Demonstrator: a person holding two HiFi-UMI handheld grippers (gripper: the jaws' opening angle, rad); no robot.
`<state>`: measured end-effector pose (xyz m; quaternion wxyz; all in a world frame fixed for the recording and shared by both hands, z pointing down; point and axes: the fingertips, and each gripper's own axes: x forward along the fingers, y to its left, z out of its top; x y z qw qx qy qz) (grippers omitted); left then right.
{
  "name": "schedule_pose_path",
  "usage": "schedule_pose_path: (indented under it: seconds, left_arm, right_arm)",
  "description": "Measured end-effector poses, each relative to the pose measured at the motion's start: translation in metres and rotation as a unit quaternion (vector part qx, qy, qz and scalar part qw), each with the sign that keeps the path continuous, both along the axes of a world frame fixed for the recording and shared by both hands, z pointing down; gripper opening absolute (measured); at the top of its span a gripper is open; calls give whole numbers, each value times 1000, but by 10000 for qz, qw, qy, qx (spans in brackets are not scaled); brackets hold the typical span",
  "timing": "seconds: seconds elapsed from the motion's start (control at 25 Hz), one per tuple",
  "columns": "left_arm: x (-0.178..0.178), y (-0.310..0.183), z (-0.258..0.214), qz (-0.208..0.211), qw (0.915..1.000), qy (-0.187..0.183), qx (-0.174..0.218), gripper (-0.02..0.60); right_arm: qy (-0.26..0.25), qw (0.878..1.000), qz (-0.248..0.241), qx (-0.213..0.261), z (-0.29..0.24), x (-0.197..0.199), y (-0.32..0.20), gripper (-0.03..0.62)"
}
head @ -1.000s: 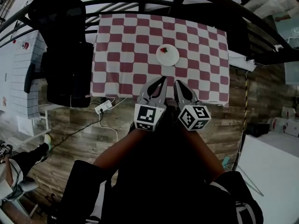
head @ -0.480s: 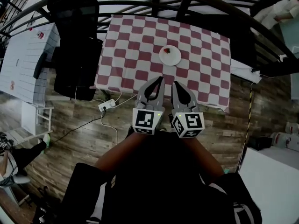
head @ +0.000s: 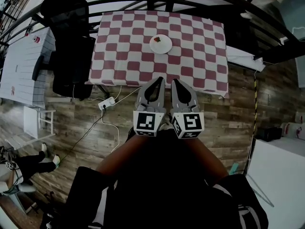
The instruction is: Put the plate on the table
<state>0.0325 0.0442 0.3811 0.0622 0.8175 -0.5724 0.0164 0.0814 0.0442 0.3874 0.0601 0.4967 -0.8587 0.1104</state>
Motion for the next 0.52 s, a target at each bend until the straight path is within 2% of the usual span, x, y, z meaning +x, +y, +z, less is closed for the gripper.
schedule_pose_path:
  seconds: [0.32, 0.52]
  left_arm:
    - [18, 32, -13, -98, 9998, -107, 109, 9]
    - [14, 59, -15, -116, 9996, -195, 151, 9]
  right_arm:
    - [-118, 9998, 99, 148, -6, 27, 27, -3]
    - [-47, 9995, -49, 294, -8, 16, 54, -3]
